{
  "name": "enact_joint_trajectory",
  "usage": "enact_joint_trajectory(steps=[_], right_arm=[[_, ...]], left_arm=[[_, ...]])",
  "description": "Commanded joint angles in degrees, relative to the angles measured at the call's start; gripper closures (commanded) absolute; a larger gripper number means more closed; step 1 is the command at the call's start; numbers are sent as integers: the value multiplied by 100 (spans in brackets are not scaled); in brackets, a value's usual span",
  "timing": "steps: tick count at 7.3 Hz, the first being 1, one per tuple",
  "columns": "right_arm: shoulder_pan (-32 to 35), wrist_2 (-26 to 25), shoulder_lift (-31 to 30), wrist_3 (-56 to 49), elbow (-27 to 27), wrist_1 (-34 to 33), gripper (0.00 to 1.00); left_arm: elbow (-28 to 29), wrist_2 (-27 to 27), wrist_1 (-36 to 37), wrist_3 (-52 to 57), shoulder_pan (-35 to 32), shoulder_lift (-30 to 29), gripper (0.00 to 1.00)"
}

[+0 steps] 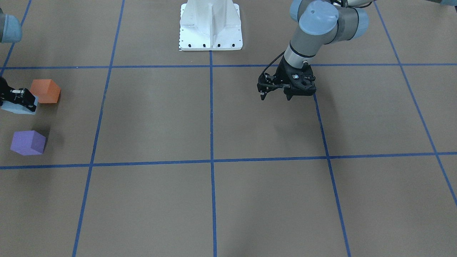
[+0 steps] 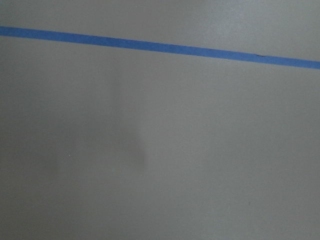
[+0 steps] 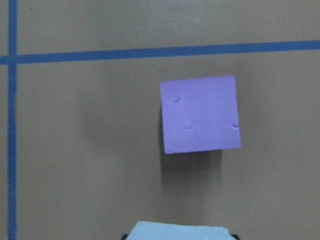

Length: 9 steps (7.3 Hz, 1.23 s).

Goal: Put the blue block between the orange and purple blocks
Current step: 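Carry the light blue cube with the right gripper toward the purple cube, then lower the light blue cube between the purple and orange cubes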

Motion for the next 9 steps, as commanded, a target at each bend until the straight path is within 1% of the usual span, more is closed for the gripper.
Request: enact_joint_trajectory(steps=[1,3,8,9], right_arm=[[-10,-11,226,-5,-326,7,100],[-184,-81,307,-5,-459,16,100],[-317,-213,552,-32,-635,51,100],[-352,-230,553,-23,-905,425,100]], left_arm=[[-5,0,0,-26,0,-4,0],[-22,0,0,-52,0,-4,0],[-49,0,9,-70,0,-39,0],[-49,9,9,-61,0,-39,0]])
